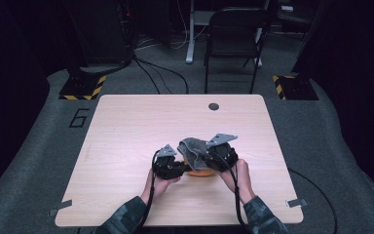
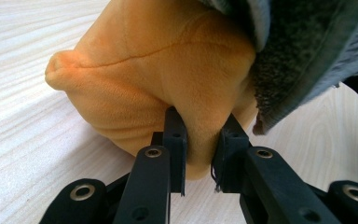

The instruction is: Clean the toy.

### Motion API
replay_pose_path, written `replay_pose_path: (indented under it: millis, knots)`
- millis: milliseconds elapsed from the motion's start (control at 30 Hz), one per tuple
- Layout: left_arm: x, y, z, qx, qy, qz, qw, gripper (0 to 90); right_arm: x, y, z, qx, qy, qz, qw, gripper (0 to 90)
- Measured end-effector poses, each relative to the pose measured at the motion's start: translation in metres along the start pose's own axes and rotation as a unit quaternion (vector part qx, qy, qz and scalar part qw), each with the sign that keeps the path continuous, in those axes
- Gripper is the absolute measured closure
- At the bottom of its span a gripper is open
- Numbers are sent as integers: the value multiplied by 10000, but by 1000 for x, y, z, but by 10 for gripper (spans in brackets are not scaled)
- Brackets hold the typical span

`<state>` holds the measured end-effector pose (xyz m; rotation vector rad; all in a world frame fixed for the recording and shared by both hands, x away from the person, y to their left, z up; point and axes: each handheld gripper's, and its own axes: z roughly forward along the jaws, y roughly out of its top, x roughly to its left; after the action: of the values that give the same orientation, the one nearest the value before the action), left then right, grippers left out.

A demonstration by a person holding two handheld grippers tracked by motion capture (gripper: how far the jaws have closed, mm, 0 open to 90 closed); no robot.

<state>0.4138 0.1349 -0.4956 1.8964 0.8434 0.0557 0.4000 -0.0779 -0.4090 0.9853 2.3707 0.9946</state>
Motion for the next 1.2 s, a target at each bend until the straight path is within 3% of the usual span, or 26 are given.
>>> replay_pose_path:
  millis: [100, 133, 233, 633, 833, 933, 1033, 1200]
  knots:
    - [1, 0, 1, -29, -15, -8, 10000, 775, 1, 0, 0, 82, -101, 26, 9999, 726]
    - [0, 0, 0, 9, -6, 21, 10000, 775, 0, -1, 0, 96, -189, -127, 9997, 727]
    - [0, 0, 0, 6, 10, 31, 10000, 775, -3, -2, 1, 96, -274, -169, 9994, 727]
    - [1, 0, 1, -18, -36, -59, 10000, 775, -46, -24, 7, 426, -489, 415, 9970, 727]
    - [1, 0, 1, -19, -49, -69, 10000, 775, -62, -36, 15, 666, -608, 610, 9941, 727]
    - [1, 0, 2, -14, -43, -60, 10000, 775, -73, -52, 33, 1024, -795, 714, 9890, 727]
    - [2, -1, 1, -36, -57, -83, 9999, 775, -77, -65, 51, 1401, -768, 817, 9838, 727]
    - [3, -1, 0, -13, -51, -87, 9999, 775, -80, -63, 51, 1434, -807, 787, 9832, 726]
